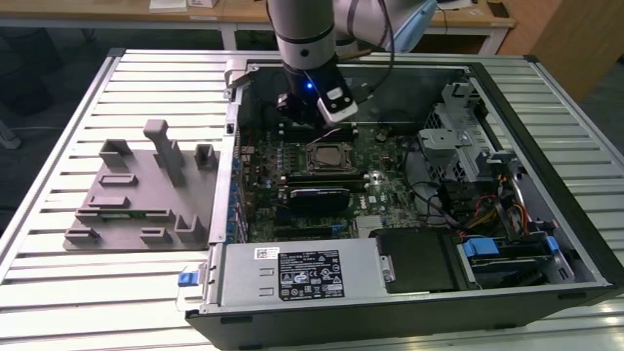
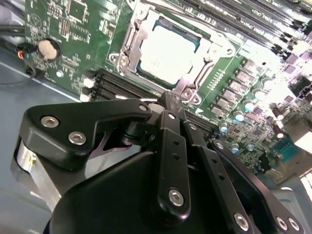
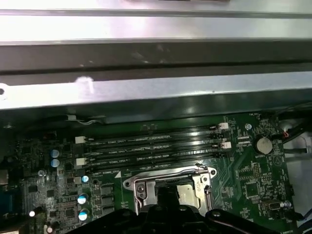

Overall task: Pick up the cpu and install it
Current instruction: 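Install the first cpu locking lever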

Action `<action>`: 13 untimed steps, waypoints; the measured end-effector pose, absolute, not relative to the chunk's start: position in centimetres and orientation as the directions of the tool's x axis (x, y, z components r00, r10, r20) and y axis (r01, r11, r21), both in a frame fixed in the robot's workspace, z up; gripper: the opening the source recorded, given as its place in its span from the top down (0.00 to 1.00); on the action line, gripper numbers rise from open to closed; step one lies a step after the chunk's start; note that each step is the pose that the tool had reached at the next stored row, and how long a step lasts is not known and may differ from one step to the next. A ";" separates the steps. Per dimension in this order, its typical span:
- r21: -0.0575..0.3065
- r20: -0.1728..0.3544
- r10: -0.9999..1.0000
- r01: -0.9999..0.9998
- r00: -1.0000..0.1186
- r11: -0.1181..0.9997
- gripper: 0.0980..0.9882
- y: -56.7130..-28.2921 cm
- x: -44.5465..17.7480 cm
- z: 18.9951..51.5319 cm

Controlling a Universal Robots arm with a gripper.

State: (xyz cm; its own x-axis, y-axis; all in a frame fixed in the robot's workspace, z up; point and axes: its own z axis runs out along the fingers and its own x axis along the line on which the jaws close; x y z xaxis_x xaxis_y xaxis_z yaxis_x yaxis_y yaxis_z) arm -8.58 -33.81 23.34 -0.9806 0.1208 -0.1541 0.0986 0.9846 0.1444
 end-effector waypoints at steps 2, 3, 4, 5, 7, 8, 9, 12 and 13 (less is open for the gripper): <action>0.140 -0.155 0.126 0.104 -0.980 0.985 0.99 -33.8 -8.4 23.3; 0.138 -0.155 0.128 0.107 -0.980 0.985 0.99 -33.8 -8.2 23.2; 0.136 -0.156 0.131 0.110 -0.979 0.985 0.99 -33.8 -8.1 23.2; 0.135 -0.156 0.133 0.112 -0.979 0.984 0.99 -33.7 -8.0 23.1; 0.133 -0.156 0.137 0.117 -0.978 0.984 0.99 -33.7 -7.7 23.0; 0.133 -0.156 0.139 0.119 -0.978 0.984 0.99 -33.7 -7.6 23.0; 0.133 -0.156 0.140 0.120 -0.978 0.984 0.99 -33.6 -7.6 23.0; 0.133 -0.156 0.141 0.120 -0.978 0.984 0.99 -33.2 -7.5 22.8; 0.133 -0.156 0.141 0.120 -0.978 0.984 0.99 -33.0 -7.5 22.8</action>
State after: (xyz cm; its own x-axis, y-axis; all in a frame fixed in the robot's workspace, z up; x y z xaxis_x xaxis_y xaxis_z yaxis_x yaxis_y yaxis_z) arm -7.47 -33.00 22.77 -0.9777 0.1405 -0.1562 0.1202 0.9838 0.1326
